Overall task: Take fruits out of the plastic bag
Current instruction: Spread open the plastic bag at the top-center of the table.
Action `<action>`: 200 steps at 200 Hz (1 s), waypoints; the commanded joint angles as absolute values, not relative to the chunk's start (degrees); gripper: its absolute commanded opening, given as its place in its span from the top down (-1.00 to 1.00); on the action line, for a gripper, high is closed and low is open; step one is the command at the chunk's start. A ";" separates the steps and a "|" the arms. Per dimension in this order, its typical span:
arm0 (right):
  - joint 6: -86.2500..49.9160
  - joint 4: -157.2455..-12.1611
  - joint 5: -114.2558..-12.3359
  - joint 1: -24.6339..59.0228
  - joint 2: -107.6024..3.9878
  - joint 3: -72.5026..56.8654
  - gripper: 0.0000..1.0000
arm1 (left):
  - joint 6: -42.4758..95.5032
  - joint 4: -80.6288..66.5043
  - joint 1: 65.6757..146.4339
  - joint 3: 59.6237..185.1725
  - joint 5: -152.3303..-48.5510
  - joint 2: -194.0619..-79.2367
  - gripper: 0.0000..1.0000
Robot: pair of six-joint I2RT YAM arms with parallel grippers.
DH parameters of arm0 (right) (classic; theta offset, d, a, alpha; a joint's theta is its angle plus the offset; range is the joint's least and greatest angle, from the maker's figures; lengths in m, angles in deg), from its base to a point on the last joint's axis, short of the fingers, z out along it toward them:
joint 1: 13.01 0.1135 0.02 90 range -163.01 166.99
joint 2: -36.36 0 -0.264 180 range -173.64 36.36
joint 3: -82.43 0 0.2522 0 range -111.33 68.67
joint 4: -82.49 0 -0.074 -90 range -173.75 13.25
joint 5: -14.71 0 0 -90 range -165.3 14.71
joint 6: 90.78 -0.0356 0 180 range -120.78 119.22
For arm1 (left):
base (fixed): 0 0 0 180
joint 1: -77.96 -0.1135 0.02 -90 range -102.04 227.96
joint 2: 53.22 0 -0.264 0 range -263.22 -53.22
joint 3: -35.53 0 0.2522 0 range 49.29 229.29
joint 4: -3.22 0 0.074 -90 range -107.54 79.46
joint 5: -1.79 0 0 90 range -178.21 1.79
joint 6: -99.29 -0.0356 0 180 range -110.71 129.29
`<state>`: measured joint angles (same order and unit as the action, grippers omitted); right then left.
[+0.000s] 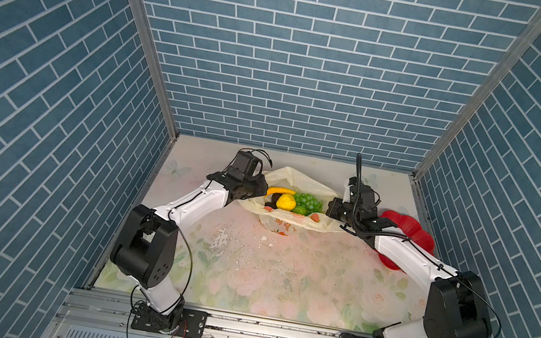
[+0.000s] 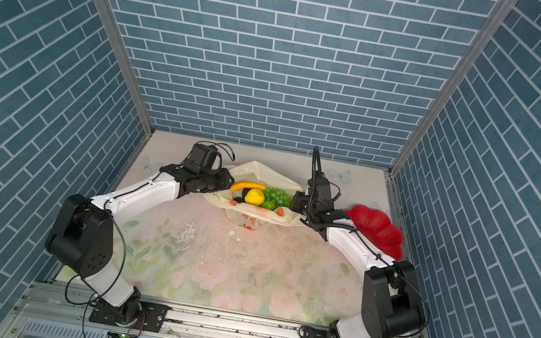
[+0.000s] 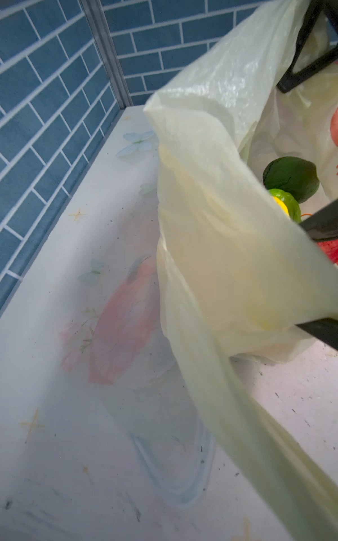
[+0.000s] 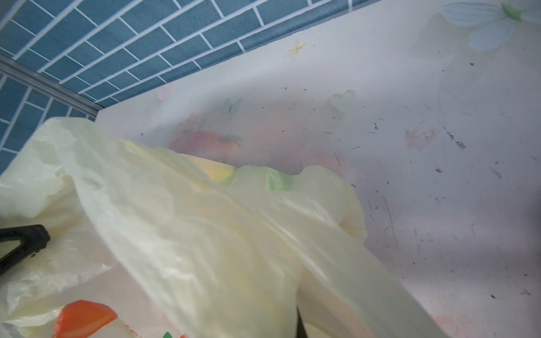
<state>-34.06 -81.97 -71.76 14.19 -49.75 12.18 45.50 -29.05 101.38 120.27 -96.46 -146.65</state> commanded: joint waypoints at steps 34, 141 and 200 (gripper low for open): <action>-37.17 -87.38 -68.88 14.26 -47.85 15.18 1.00 | 45.13 -47.28 105.78 122.54 -83.28 -142.57 -0.63; -42.86 -93.15 -64.48 10.52 -47.37 16.67 1.00 | 47.59 -35.51 104.19 111.37 -92.54 -149.60 0.78; -50.41 -105.94 -56.92 3.62 -50.73 16.19 1.00 | 44.61 -26.42 99.25 102.18 -91.57 -143.60 1.00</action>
<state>-45.01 -95.96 -60.36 6.28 -49.18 15.50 47.25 -30.62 99.85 103.20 -92.46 -147.65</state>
